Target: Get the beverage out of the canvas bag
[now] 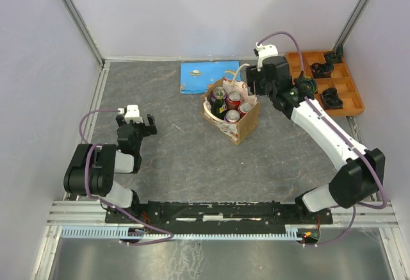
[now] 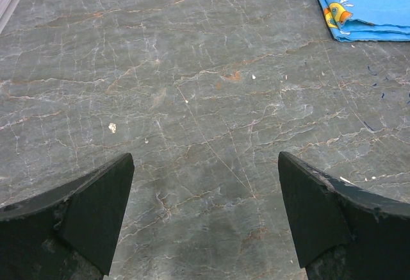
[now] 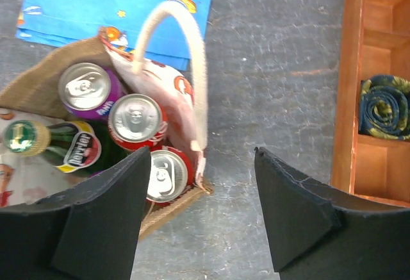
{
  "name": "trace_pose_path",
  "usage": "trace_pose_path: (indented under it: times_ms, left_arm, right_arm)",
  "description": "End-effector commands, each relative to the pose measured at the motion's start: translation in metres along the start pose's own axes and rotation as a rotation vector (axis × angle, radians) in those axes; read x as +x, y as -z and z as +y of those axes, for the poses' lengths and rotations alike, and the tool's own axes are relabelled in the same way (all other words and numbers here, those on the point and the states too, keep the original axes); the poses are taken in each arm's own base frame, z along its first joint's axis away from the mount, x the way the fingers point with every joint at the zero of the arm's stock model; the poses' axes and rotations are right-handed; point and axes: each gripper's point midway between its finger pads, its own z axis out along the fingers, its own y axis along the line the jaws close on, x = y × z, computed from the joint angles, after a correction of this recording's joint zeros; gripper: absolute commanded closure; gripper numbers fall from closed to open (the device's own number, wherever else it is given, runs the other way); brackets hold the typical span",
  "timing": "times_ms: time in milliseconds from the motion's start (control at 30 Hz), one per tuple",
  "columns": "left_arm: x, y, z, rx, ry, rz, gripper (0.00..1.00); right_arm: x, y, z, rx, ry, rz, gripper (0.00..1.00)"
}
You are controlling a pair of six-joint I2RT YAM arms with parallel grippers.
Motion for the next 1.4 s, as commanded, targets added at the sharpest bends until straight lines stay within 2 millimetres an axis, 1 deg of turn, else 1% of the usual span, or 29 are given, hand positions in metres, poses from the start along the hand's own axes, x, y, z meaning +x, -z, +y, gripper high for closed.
trace_pose_path:
  times_ms: [0,100,200,267,567,633,867,1100,1233,1367]
  left_arm:
    - [-0.018,-0.003,0.005,-0.027,0.003,-0.070,0.01]
    - [-0.018,-0.003,0.005,-0.026,0.004,-0.069,0.01]
    - [-0.018,-0.003,0.005,-0.026,0.004,-0.069,0.01]
    - [-0.018,-0.003,0.005,-0.026,0.002,-0.070,0.01]
    - [-0.018,-0.003,0.005,-0.026,0.004,-0.071,0.01]
    - [-0.018,-0.003,0.005,-0.025,0.004,-0.071,0.01]
    - [-0.018,-0.003,0.005,-0.027,0.004,-0.070,0.01]
    - [-0.018,-0.003,0.005,-0.025,0.004,-0.069,0.01]
    - [-0.018,-0.003,0.005,-0.025,0.004,-0.070,0.01]
    - [-0.018,-0.003,0.005,-0.024,0.004,-0.069,0.01]
  right_arm:
    - [-0.036,0.027,0.023,-0.092,0.033,-0.080,0.27]
    - [-0.031,0.028,0.041,-0.139,0.069,-0.051,0.27]
    - [-0.018,0.021,0.058,-0.192,0.115,0.007,0.28]
    - [-0.008,0.015,0.065,-0.204,0.135,0.051,0.28]
    - [0.054,-0.022,0.078,-0.206,0.185,0.307,0.27]
    - [0.060,-0.028,0.075,-0.178,0.181,0.330,0.27]
    - [0.060,-0.039,0.063,-0.080,0.162,0.319,0.26]
    - [0.060,-0.039,0.052,0.000,0.121,0.306,0.25]
    - [0.065,-0.045,0.043,0.052,0.107,0.319,0.26]
    - [0.072,-0.050,0.046,0.042,0.098,0.335,0.26]
